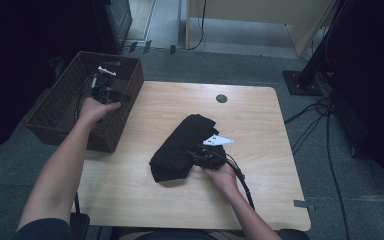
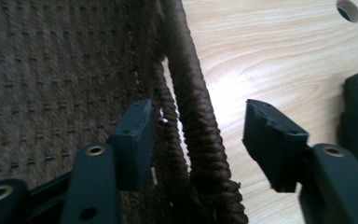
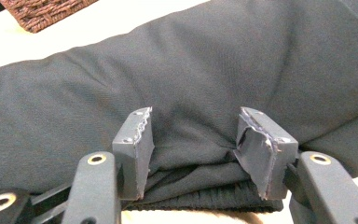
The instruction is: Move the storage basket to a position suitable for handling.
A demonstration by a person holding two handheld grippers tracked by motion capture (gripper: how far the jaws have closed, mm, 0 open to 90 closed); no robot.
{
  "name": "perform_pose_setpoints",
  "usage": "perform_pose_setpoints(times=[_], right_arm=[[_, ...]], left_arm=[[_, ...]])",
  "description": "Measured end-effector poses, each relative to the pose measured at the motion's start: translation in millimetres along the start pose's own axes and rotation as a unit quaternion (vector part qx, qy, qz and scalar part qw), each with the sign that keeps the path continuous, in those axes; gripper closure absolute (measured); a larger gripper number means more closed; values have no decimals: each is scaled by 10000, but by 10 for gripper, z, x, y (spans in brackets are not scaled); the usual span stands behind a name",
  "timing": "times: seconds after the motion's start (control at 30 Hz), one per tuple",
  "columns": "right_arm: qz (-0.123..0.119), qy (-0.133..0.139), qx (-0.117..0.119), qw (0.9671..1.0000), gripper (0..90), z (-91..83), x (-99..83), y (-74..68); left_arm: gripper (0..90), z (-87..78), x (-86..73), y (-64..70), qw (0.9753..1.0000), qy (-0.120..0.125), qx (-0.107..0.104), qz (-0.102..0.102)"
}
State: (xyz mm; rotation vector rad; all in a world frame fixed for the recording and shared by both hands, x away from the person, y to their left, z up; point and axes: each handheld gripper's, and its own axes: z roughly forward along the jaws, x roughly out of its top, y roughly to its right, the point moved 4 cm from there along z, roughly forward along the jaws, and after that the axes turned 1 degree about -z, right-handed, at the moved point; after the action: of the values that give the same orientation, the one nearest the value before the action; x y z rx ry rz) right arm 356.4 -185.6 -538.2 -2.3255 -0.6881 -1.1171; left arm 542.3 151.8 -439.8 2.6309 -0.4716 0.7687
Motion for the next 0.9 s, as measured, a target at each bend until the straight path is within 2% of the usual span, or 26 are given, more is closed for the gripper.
perform_pose_setpoints(times=[0.03,0.07,0.13,0.17,0.2,0.27,0.3,0.37,0.43,0.5,0.53,0.63,0.7,0.9], right_arm=[[-1,-1,0,10000,458,0,0,1],[-5,-3,5,10000,458,0,1,1],[4,-6,7,10000,458,0,2,0],[5,-11,8,10000,458,-1,3,1],[5,-17,8,10000,458,-1,3,1],[0,-15,10,10000,458,-1,3,1],[-3,-18,11,10000,459,-1,4,4],[-11,-25,15,10000,463,-2,4,7],[-19,-40,24,10000,466,-4,5,9],[-35,-50,38,10000,476,-5,4,16],[-36,-56,50,10000,479,-5,6,18],[-47,-68,53,10000,480,-5,8,20],[-73,-79,53,9999,482,-5,10,24],[-85,-100,79,9999,490,-8,11,33]], left_arm=[[492,8,-11,9,10000,-3,-99,11],[538,14,-18,19,9998,-4,-180,-7],[573,26,-26,29,10000,23,-78,-7],[651,26,-35,8,9999,25,-54,-120],[676,26,-35,8,9999,25,-54,-120],[680,22,-46,-24,9992,68,-209,-348],[689,22,-47,-19,9990,72,-197,-394],[699,27,-52,22,9990,45,-152,-417],[705,30,-58,36,9990,40,-197,-403],[710,37,-79,84,9985,37,-330,-438],[715,45,-102,145,9982,24,-426,-431],[724,49,-128,215,9980,-14,-498,-382],[729,46,-166,300,9981,-64,-571,-209],[743,43,-270,543,9969,-200,-755,-33]])
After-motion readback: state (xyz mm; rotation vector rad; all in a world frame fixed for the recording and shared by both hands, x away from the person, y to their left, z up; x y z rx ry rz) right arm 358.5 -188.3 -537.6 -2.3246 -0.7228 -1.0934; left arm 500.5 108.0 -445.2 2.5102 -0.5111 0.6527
